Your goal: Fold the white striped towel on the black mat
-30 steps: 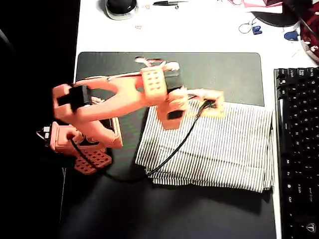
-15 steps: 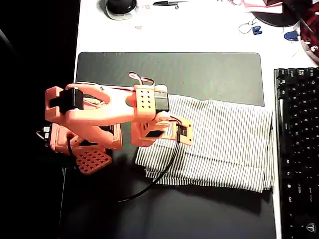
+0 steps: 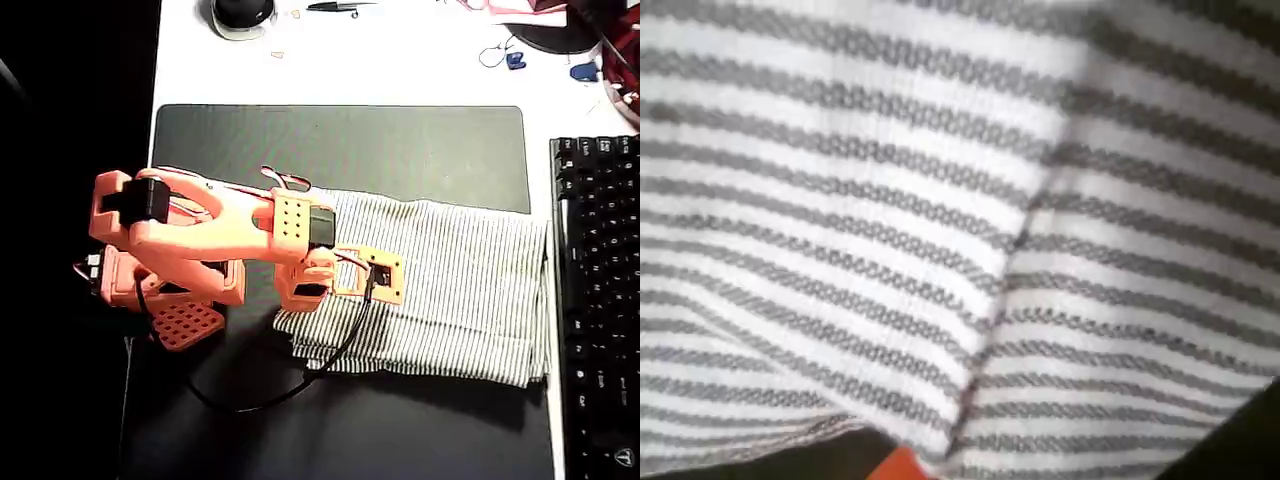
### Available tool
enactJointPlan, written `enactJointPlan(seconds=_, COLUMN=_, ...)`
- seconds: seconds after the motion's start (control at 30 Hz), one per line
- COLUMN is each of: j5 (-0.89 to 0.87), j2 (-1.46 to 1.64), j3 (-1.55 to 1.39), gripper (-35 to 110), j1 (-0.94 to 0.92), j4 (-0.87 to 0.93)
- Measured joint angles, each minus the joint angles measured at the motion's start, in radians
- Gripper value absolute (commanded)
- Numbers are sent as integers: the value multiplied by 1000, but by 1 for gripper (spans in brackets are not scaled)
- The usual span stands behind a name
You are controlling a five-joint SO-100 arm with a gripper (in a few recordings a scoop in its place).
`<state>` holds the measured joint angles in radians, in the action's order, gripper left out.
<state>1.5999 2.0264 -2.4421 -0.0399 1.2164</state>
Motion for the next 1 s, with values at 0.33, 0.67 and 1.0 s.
enactJointPlan(seconds=0.33, j5=130, j2=-71, j3=28, gripper=0, j1=-127, j4=-141)
enactJointPlan(seconds=0.67, j5=175, j2=-107, j3=106, gripper=0, j1=-178, j4=-195)
enactJointPlan(seconds=1.0, j5=186, j2=40, j3=173, gripper=5, j1=-238, j4=78)
